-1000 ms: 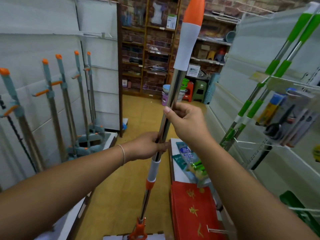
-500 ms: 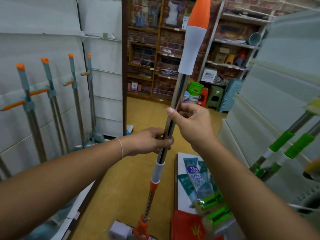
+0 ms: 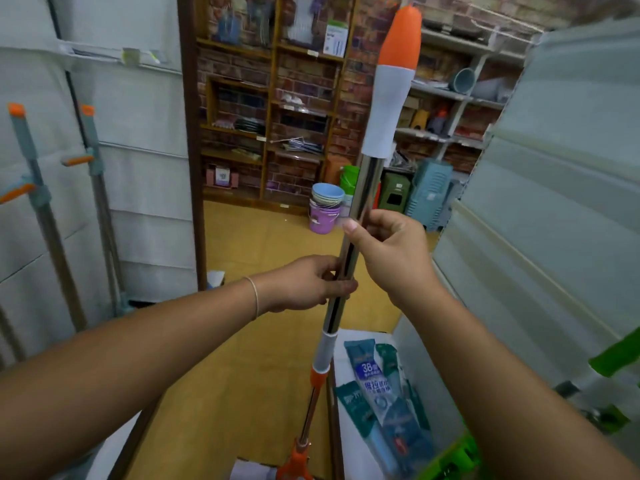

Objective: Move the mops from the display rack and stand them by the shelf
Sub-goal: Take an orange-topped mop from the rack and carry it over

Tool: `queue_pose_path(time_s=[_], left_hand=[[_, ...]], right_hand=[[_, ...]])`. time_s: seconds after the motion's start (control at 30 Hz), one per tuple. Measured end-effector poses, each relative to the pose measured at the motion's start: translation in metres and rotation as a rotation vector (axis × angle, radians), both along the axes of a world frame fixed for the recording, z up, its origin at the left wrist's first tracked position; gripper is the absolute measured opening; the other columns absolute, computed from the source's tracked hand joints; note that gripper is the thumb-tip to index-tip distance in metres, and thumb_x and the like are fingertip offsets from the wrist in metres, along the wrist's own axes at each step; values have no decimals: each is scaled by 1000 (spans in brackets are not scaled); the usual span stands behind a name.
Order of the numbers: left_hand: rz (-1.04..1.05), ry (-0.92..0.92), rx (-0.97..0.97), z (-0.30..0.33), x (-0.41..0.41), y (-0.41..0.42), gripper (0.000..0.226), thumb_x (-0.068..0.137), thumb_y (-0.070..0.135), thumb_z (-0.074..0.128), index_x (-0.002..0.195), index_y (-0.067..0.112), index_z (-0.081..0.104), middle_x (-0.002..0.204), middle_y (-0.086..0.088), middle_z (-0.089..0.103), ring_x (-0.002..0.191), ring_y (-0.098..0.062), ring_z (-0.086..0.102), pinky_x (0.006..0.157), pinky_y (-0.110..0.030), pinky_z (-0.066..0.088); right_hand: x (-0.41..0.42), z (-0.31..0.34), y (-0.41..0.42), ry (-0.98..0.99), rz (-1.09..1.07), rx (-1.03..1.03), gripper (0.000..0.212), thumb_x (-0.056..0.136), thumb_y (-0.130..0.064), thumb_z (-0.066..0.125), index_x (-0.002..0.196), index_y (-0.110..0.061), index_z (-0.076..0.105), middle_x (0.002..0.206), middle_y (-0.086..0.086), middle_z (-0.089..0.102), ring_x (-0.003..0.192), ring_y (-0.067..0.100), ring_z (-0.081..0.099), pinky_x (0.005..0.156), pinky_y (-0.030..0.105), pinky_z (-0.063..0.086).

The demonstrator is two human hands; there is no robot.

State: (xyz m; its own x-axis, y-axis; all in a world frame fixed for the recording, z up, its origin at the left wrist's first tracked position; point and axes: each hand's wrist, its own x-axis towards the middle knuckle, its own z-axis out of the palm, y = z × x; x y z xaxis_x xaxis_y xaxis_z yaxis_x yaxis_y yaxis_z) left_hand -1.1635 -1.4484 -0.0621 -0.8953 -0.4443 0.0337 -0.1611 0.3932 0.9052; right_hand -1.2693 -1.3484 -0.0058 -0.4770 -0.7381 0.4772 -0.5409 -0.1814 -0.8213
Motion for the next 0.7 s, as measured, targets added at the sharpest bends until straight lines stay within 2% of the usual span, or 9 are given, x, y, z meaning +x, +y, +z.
queue_pose_path(time_s=[0.13, 0.2, 0.27, 0.3, 0.37, 0.43, 0.53, 0.6, 0.7], left_hand=[[-85, 0, 9, 16, -43, -66, 15, 91, 34, 63, 99, 21, 63, 102, -5, 71, 95, -17, 67, 83, -36, 54], [-136, 16, -16, 26, -64, -93, 17, 91, 34, 64, 96, 18, 66, 101, -7, 71, 89, -15, 66, 79, -33, 54], [-160, 24, -36, 29, -85, -113, 21, 91, 33, 64, 98, 13, 67, 100, -8, 72, 90, -20, 67, 80, -36, 55], [-171, 30, -27, 28, -95, -120, 22, 91, 31, 64, 99, 12, 67, 101, -9, 72, 94, -24, 67, 84, -40, 55], [-190, 53, -1, 23, -113, -132, 19, 92, 28, 63, 99, 10, 67, 102, -10, 72, 101, -28, 66, 91, -44, 53], [-202, 79, 14, 18, -129, -143, 17, 93, 24, 61, 99, 8, 66, 101, -12, 72, 101, -26, 67, 93, -39, 52], [-229, 87, 18, 16, -154, -163, 16, 94, 19, 60, 101, 6, 65, 102, -15, 72, 101, -25, 67, 92, -32, 51], [-254, 80, 23, 14, -172, -176, 10, 95, 16, 59, 99, 8, 64, 103, -17, 71, 101, -26, 68, 94, -34, 51], [-282, 63, 29, 10, -202, -199, 10, 97, 17, 56, 98, 10, 63, 104, -17, 71, 100, -25, 68, 94, -35, 51]], right_hand=[[-30, 16, -52, 11, -97, -11, 25, 91, -17, 69, 70, -27, 60, 48, -25, 53, 48, -6, 50, 49, 6, 37], [-45, 22, -73, 10, -159, -30, 23, 91, -18, 69, 70, -23, 61, 49, -18, 49, 49, -3, 42, 50, 11, 36], [-61, 24, -89, 5, -213, -34, 20, 91, -18, 68, 73, -12, 63, 56, -10, 47, 55, 5, 41, 53, 20, 36], [-69, 24, -96, -1, -233, -29, 20, 91, -18, 68, 75, -7, 64, 60, -2, 48, 59, 8, 43, 57, 25, 37], [-83, 22, -108, -38, -260, -27, 16, 91, -20, 68, 79, -9, 67, 69, 6, 55, 66, 15, 50, 64, 31, 44], [-98, 20, -120, -54, -288, -22, 16, 91, -21, 69, 81, -9, 69, 74, 11, 60, 71, 18, 53, 69, 36, 48], [-121, 17, -138, -46, -325, -18, 13, 90, -21, 71, 83, -9, 71, 81, 28, 66, 72, 20, 55, 71, 48, 54], [-138, 15, -150, -55, -341, -25, 8, 88, -21, 72, 81, -18, 71, 89, 28, 70, 73, 20, 58, 78, 53, 55], [-168, 13, -171, -55, -343, -18, 9, 87, -23, 75, 78, -21, 71, 78, 17, 71, 71, 15, 60, 75, 47, 57]])
